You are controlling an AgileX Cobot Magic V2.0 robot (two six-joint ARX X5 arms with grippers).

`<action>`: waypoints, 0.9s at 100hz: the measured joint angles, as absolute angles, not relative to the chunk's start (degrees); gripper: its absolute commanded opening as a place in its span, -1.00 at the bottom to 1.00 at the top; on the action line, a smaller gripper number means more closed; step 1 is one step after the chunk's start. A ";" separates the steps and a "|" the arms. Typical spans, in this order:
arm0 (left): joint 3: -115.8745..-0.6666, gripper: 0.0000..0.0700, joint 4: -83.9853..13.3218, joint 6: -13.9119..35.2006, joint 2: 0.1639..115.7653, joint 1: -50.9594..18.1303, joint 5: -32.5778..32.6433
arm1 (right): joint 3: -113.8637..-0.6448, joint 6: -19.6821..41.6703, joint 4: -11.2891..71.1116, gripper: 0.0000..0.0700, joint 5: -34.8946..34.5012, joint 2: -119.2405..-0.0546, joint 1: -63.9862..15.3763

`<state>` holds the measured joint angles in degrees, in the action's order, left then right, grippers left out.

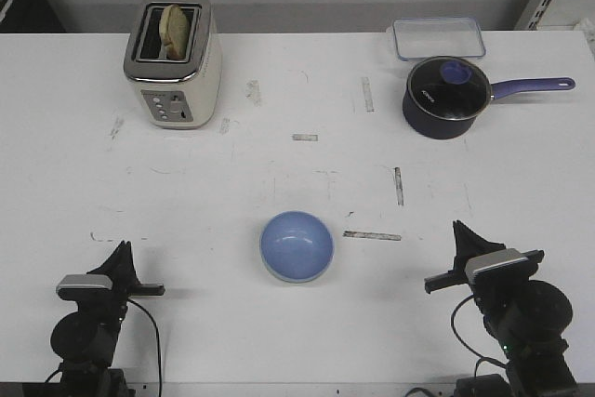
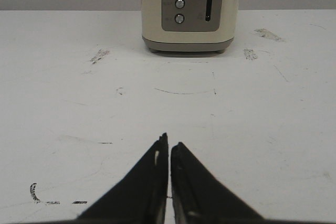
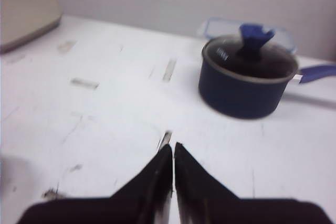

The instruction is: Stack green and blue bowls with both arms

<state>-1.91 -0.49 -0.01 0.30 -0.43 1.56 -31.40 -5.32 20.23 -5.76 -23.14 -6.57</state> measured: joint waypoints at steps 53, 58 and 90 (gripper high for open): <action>-1.91 -1.00 -0.49 -0.01 0.30 -0.43 1.56 | -5.10 -2.87 7.09 -1.00 -5.58 -2.96 1.52; -1.91 -1.00 -0.54 0.01 0.30 -0.43 1.56 | -2.42 -1.89 6.24 -1.00 -5.58 -0.30 1.52; -1.91 -1.00 -0.51 0.03 0.32 -0.43 1.54 | -0.82 1.98 6.00 -1.00 -4.51 -0.14 1.52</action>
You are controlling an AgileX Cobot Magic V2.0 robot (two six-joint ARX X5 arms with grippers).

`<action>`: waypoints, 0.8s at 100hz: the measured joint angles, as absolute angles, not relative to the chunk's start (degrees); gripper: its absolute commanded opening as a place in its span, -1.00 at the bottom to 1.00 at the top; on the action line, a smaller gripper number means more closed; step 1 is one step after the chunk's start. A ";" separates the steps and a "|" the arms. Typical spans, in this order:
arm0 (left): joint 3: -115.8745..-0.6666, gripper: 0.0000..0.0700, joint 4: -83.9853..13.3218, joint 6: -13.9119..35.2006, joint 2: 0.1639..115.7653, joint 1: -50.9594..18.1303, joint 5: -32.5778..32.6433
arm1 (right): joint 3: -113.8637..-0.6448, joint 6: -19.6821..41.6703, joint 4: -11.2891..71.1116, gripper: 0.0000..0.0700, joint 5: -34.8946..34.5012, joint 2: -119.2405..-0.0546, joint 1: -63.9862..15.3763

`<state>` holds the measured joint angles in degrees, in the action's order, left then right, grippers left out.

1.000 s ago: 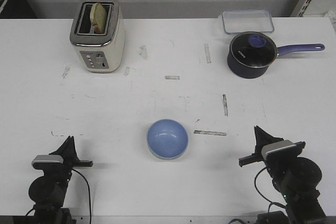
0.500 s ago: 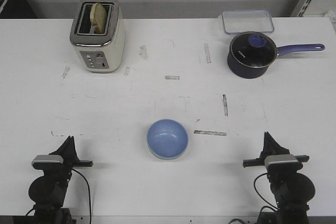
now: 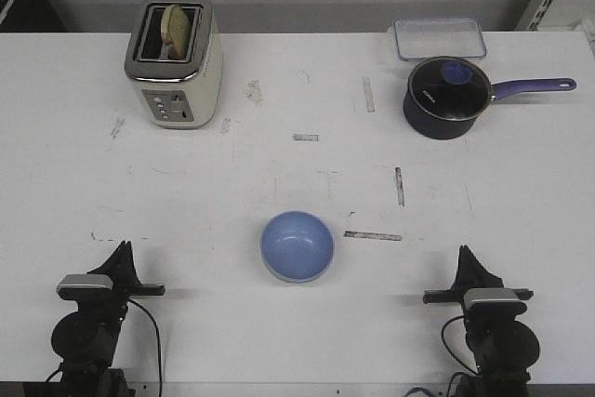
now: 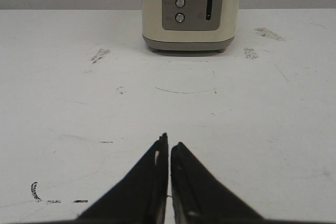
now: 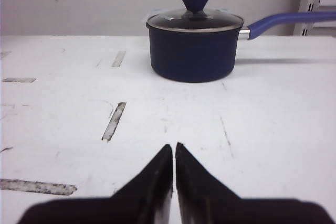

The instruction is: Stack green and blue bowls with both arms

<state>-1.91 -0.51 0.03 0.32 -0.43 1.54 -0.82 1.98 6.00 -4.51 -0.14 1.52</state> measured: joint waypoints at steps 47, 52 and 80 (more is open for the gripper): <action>-1.91 -1.00 -0.49 0.12 0.32 -0.43 1.54 | -0.82 2.87 6.00 -1.00 -4.51 -0.14 1.52; -1.91 -1.00 -0.49 0.10 0.32 -0.43 1.54 | -0.82 2.87 6.00 -1.00 -4.51 -0.14 1.52; -1.91 -1.00 -0.49 0.10 0.32 -0.43 1.54 | -0.82 2.87 6.00 -1.00 -4.51 -0.14 1.52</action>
